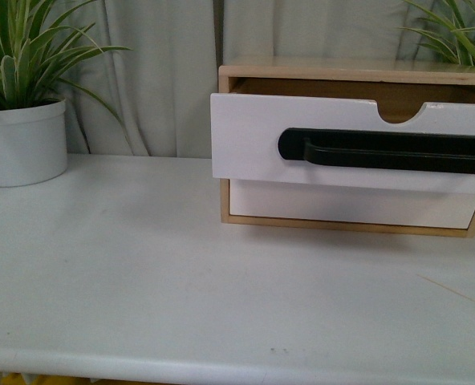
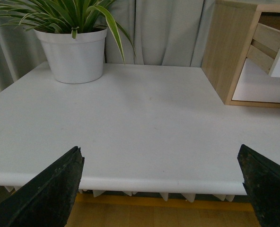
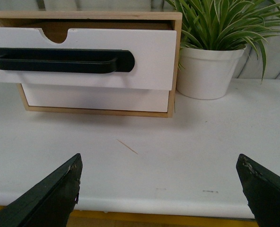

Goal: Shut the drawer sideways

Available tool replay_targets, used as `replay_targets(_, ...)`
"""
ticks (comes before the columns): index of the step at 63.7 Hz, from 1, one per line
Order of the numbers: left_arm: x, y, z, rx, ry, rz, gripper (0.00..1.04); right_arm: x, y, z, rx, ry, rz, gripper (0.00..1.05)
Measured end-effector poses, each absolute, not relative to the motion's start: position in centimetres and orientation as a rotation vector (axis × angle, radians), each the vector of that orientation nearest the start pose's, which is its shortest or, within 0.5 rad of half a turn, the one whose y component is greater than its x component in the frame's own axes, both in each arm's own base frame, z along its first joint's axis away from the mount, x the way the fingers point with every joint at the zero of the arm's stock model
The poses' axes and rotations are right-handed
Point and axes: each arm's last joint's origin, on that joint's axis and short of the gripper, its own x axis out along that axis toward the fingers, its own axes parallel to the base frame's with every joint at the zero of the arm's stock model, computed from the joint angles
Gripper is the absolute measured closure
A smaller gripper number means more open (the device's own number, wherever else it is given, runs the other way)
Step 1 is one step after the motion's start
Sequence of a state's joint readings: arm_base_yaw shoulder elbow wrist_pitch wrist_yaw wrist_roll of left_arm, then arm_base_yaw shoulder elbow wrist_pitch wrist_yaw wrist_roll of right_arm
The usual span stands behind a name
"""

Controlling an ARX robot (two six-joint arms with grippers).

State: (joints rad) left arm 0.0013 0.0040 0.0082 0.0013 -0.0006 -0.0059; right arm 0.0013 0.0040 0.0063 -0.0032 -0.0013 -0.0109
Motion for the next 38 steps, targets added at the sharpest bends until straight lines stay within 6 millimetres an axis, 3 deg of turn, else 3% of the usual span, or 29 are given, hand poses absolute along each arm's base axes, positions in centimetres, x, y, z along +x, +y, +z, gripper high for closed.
replay_targets(38, 9.74, 0.01, 16.61, -0.006, -0.006, 0.002, 0.06, 9.76, 0.02, 16.50, -0.011, 0.001, 0.003, 0.09)
